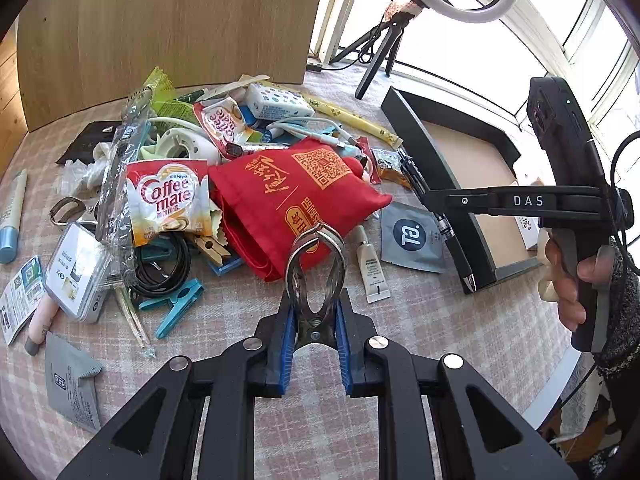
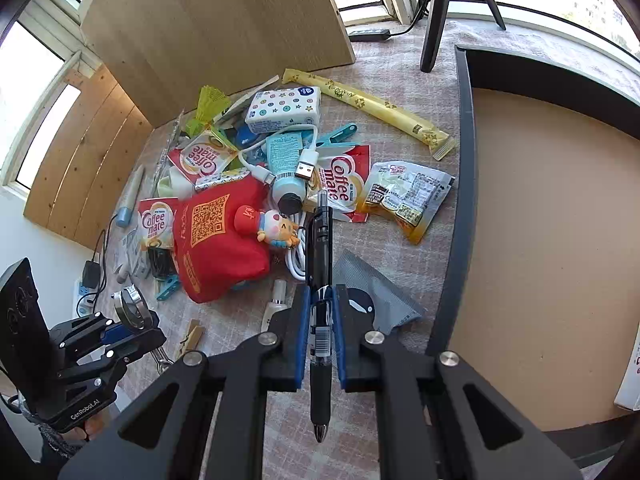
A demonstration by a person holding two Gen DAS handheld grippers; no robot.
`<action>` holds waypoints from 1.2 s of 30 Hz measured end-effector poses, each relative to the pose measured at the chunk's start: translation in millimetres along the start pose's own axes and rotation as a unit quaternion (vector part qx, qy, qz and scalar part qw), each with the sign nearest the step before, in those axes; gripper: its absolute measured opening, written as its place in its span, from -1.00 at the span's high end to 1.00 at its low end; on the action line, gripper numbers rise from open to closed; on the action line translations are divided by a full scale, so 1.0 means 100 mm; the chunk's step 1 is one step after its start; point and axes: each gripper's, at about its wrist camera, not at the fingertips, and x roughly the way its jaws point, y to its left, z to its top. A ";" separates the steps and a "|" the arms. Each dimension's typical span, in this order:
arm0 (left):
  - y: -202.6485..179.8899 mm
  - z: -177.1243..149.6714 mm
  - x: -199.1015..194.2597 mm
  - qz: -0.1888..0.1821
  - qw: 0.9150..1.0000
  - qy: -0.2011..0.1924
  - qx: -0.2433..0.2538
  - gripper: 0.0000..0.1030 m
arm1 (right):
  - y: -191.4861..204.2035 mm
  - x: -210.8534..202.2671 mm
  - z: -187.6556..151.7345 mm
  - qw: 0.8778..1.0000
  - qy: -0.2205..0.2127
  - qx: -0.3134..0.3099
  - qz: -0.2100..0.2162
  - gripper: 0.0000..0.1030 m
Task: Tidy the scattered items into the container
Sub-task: 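Carry the pen and metal clip into the tray and open both grippers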
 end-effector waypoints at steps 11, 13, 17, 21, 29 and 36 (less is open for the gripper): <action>-0.86 0.46 0.11 -0.058 0.997 -0.013 0.042 0.67 | -0.57 -0.69 -0.05 0.994 -0.080 0.047 -0.061 0.78; -1.09 0.55 0.22 -0.072 0.996 -0.009 0.055 0.67 | -0.77 -0.79 -0.10 0.991 -0.087 0.064 -0.076 0.78; -1.55 0.70 0.43 -0.098 0.992 0.001 0.082 0.67 | -1.09 -0.97 -0.17 0.985 -0.101 0.093 -0.102 0.78; -1.94 0.79 0.57 -0.109 0.988 0.005 0.108 0.66 | -1.33 -1.10 -0.21 0.981 -0.112 0.111 -0.115 0.78; -2.15 0.90 0.53 -0.088 0.988 -0.028 0.123 -0.46 | -1.48 -1.31 -0.22 0.970 -0.146 0.135 -0.138 0.11; -1.79 0.84 0.42 -0.067 0.992 -0.033 0.106 -0.40 | -1.30 -1.15 -0.16 0.980 -0.125 0.115 -0.105 0.11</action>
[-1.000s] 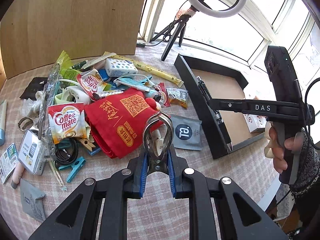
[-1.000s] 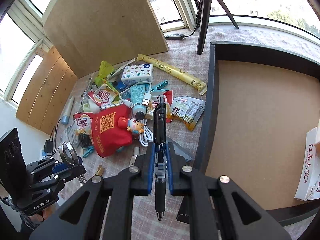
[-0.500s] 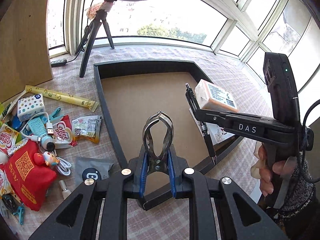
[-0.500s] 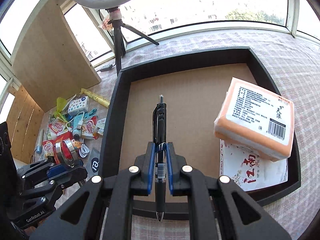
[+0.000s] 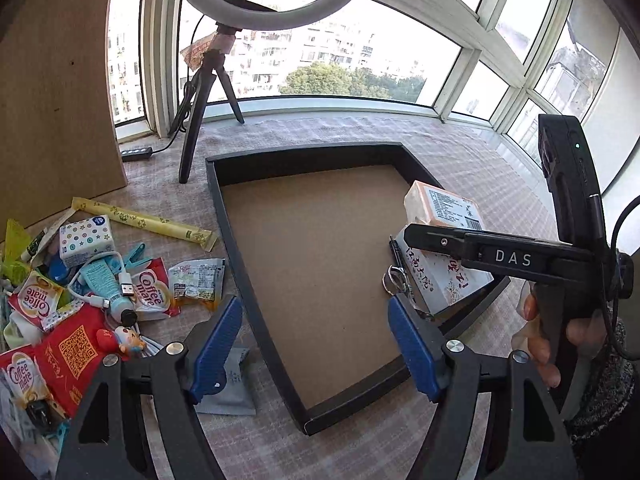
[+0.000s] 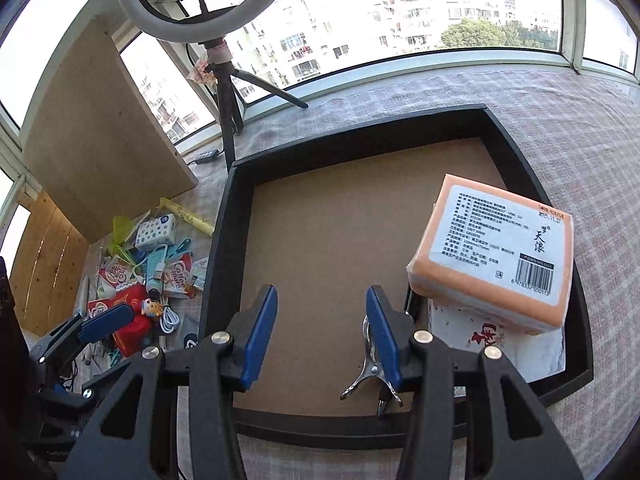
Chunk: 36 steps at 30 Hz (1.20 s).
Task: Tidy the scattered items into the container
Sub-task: 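Carry the pen and metal clip into the tray and open both grippers, then grasp the wooden clothespin with the left gripper while the right grasps the white tube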
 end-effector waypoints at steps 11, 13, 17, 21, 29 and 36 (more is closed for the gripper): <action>1.20 -0.77 -0.58 0.091 0.991 0.022 -0.094 -0.24 | 1.05 0.36 -0.21 0.990 0.062 -0.106 0.076 0.27; 1.38 -0.97 -0.66 0.100 0.988 0.034 -0.109 -0.16 | 1.28 0.47 -0.31 0.984 0.082 -0.127 0.089 0.33; 1.58 -1.31 -0.70 0.109 0.985 0.060 -0.121 -0.07 | 1.70 0.73 -0.53 0.973 0.121 -0.166 0.102 0.39; 1.64 -1.50 -0.64 0.100 0.984 0.077 -0.128 0.02 | 2.01 1.06 -0.74 0.965 0.159 -0.188 0.091 0.40; 1.65 -1.58 -0.42 0.088 0.985 0.096 -0.110 0.12 | 2.31 1.50 -0.88 0.959 0.188 -0.211 0.036 0.40; 1.62 -1.61 -0.30 0.080 0.987 0.101 -0.097 0.32 | 2.42 1.54 -0.94 0.957 0.179 -0.230 0.014 0.64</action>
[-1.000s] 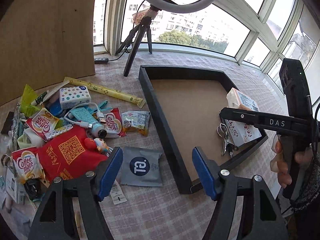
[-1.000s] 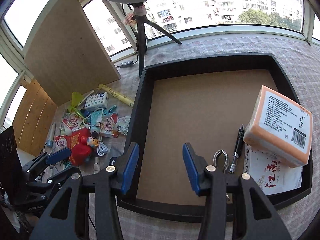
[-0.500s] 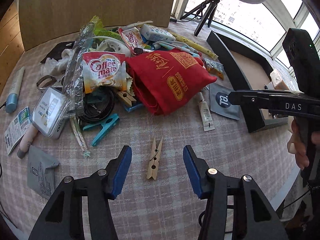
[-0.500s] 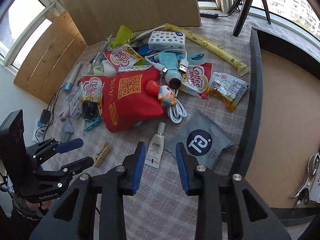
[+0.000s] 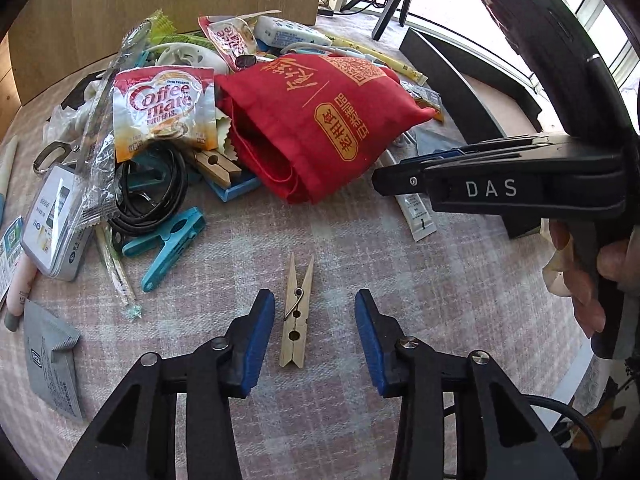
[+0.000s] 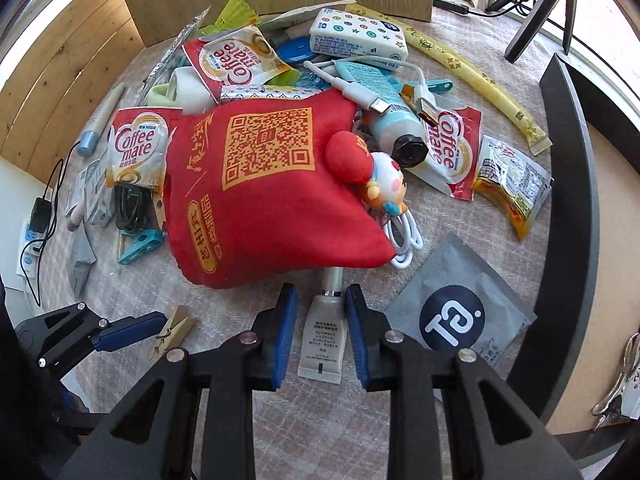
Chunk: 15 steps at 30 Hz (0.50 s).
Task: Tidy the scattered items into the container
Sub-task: 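Grasp the wooden clothespin with the left gripper while the right grasps the white tube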
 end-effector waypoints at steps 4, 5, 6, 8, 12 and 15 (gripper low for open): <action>0.03 -0.02 0.01 0.002 1.000 -0.007 -0.009 0.77 | 0.00 -0.02 -0.06 1.000 -0.007 0.002 0.011 0.65; 0.06 -0.02 0.00 -0.004 1.000 -0.009 -0.015 0.77 | -0.02 -0.02 -0.08 1.000 -0.007 0.009 0.022 0.65; 0.08 -0.03 -0.01 -0.006 1.000 -0.009 -0.018 0.77 | -0.04 -0.04 -0.10 0.999 -0.008 0.017 0.034 0.65; 0.09 -0.04 -0.03 -0.006 1.000 -0.011 -0.022 0.77 | -0.08 -0.09 -0.13 0.999 -0.015 0.025 0.042 0.65; 0.13 -0.04 -0.16 -0.009 0.999 -0.024 -0.030 0.78 | -0.13 -0.26 -0.18 0.997 -0.034 0.035 0.056 0.65; 0.07 0.02 -0.28 -0.018 0.999 -0.037 -0.030 0.77 | -0.20 -0.48 -0.23 0.995 -0.055 0.043 0.066 0.65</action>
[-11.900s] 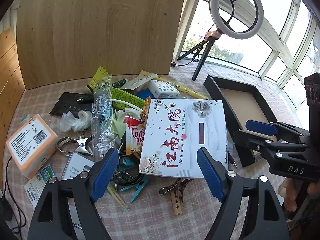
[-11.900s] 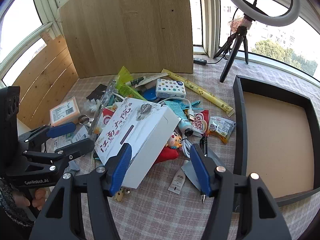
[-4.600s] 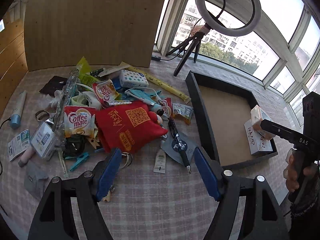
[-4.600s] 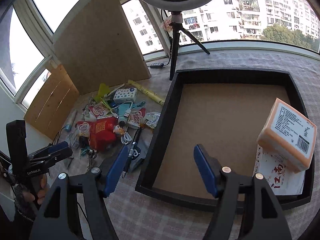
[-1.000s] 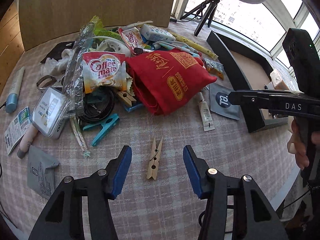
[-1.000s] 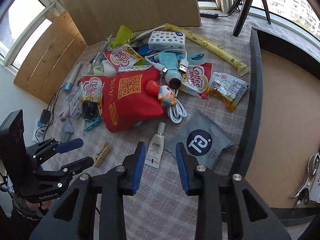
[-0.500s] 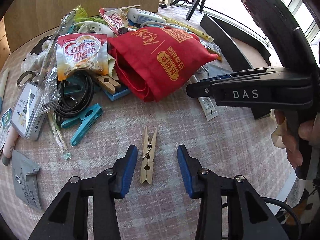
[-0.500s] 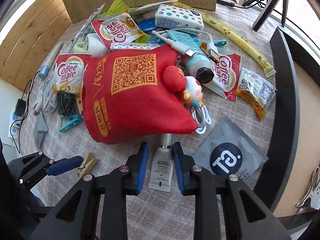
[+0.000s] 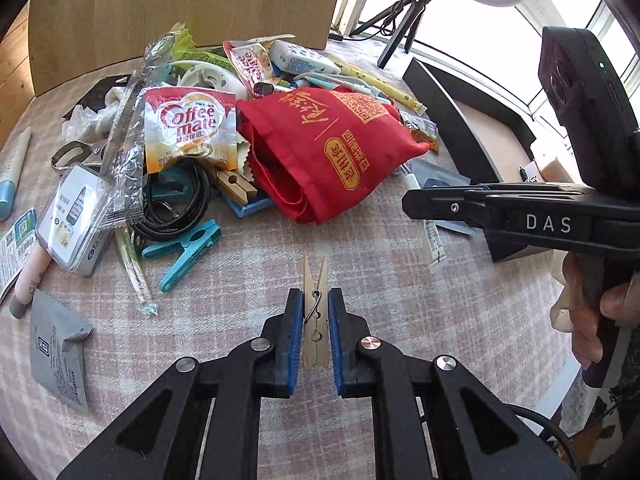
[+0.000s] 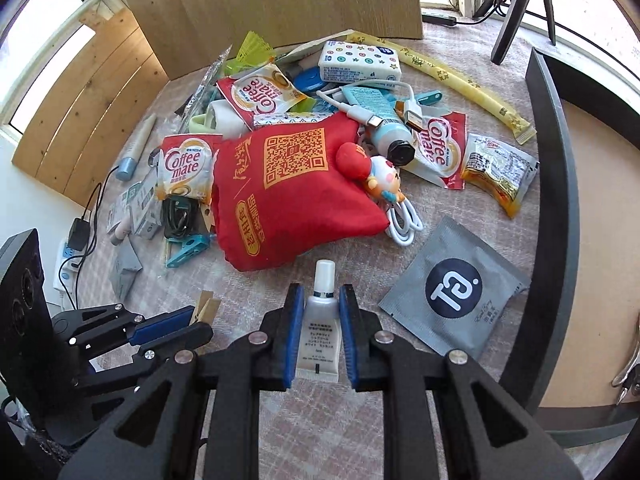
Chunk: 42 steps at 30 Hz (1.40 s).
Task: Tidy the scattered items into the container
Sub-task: 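Grasp the wooden clothespin with the left gripper while the right grasps the white tube, then lower the clothespin and white tube into the tray and open both grippers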
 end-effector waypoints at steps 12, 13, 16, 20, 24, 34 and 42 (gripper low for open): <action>-1.02 0.61 -0.14 -0.070 0.995 -0.048 0.057 0.77 | -0.81 -1.13 -0.13 0.990 -0.109 0.074 -0.051 0.65; -1.14 0.66 -0.10 -0.076 0.994 -0.049 0.063 0.78 | -0.93 -1.20 -0.15 0.988 -0.115 0.084 -0.060 0.65; -1.48 0.77 -0.02 -0.092 0.991 -0.052 0.085 0.78 | -1.25 -1.38 -0.24 0.983 -0.125 0.109 -0.081 0.65; -1.91 0.90 0.14 -0.112 0.987 -0.047 0.107 0.78 | -1.59 -1.51 -0.34 0.977 -0.131 0.133 -0.101 0.65; -2.25 0.96 0.26 -0.117 0.984 -0.045 0.130 0.77 | -1.80 -1.56 -0.41 0.974 -0.135 0.146 -0.104 0.65; -2.38 1.04 0.31 -0.091 0.986 -0.056 0.127 -0.04 | -1.99 -1.71 -0.42 0.966 -0.165 0.166 -0.114 0.23; -2.10 1.02 0.25 -0.080 0.990 -0.056 0.102 -0.03 | -1.80 -1.54 -0.30 0.973 -0.149 0.145 -0.101 0.23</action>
